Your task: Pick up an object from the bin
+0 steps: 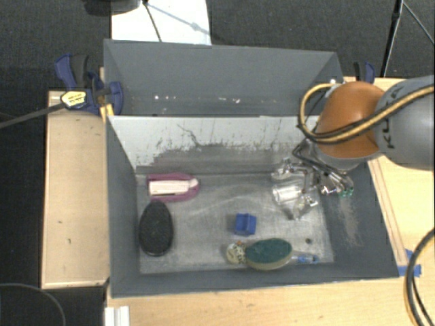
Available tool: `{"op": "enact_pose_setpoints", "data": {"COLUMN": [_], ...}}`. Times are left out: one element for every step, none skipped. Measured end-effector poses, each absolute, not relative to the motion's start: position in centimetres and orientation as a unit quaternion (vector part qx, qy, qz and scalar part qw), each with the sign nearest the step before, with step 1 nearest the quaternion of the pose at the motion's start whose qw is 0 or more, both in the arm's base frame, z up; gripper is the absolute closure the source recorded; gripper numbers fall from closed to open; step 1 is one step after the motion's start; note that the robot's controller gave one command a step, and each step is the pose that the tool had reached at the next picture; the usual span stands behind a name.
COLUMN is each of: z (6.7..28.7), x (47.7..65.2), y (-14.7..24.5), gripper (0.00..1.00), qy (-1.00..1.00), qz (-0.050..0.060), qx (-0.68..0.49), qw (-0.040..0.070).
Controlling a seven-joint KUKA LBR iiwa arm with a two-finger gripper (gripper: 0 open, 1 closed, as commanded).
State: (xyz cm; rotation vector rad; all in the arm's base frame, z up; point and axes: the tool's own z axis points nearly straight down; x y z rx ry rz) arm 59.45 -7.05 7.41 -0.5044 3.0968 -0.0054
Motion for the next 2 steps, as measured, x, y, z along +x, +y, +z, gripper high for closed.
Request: {"op": "enact_pose_setpoints", "data": {"z": [7.5,15.5], "x": [59.7,60.0], "y": [-7.1,-7.1], "gripper": [1.0,1.0], "qy": [0.987,0.987], "qz": [-0.001,-0.001], "qx": [-0.16,-0.159], "qw": [0.007,0.006]}}
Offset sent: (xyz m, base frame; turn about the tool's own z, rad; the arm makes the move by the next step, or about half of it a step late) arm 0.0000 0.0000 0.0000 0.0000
